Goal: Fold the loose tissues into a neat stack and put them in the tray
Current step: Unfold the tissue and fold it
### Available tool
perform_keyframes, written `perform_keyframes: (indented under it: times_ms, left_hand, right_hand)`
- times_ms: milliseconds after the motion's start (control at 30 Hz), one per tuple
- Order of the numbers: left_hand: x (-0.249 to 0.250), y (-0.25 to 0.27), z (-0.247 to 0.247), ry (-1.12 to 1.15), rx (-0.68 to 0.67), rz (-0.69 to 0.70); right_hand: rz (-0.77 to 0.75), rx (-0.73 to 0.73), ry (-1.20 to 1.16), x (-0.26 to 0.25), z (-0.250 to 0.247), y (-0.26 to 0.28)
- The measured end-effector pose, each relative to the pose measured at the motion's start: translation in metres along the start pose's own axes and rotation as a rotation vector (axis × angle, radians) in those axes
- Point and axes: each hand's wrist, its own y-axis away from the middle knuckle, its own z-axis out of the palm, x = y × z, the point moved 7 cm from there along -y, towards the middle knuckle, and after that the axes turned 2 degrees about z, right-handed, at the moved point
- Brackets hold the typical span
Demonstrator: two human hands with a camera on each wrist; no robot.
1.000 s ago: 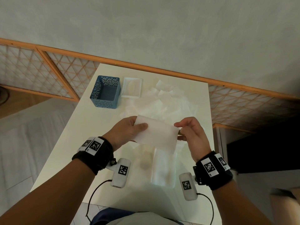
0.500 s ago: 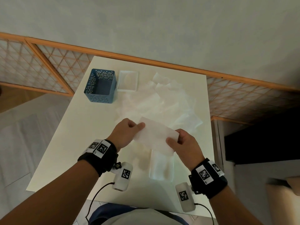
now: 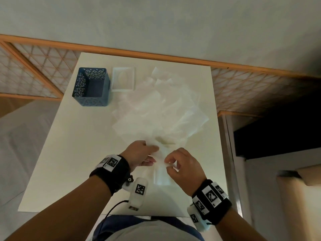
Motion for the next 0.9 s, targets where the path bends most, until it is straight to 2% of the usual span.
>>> perform_keyframes:
  times_ms: [133, 267, 400, 467, 533, 700, 800, 900]
  left_hand:
    - [-0.002, -0.007, 0.007, -0.003, -0.070, 0.071]
    - [-0.008, -0.012, 0.013, -0.100, -0.111, 0.096]
    - [-0.011, -0.009, 0.028, -0.021, -0.238, 0.088]
    - [-0.012, -0.009, 0.032, -0.034, -0.269, 0.085]
    - [-0.015, -0.013, 0.030, -0.057, -0.263, 0.078]
    - [-0.017, -0.040, -0.015, -0.157, 0.002, 0.066]
    - [-0.008, -0.062, -0.064, -0.228, 0.256, 0.109]
    - [0.010, -0.076, -0.108, -0.463, 0.492, 0.121]
  right_hand:
    - [0.108, -0.039, -0.046, 0.020, 0.005, 0.012]
    - [0.433, 0.005, -0.260, 0.051, 0.001, 0.020]
    - [0.695, -0.010, -0.564, 0.074, 0.010, 0.016]
    - [0.713, -0.063, -0.656, 0.079, 0.019, 0.015]
    - [0.675, -0.075, -0.652, 0.085, 0.024, 0.013]
    - [0.665, -0.055, -0.583, 0.100, 0.037, 0.006]
    - [0.689, -0.051, -0.563, 0.111, 0.048, 0.002]
    - [0.713, -0.044, -0.514, 0.119, 0.053, -0.003]
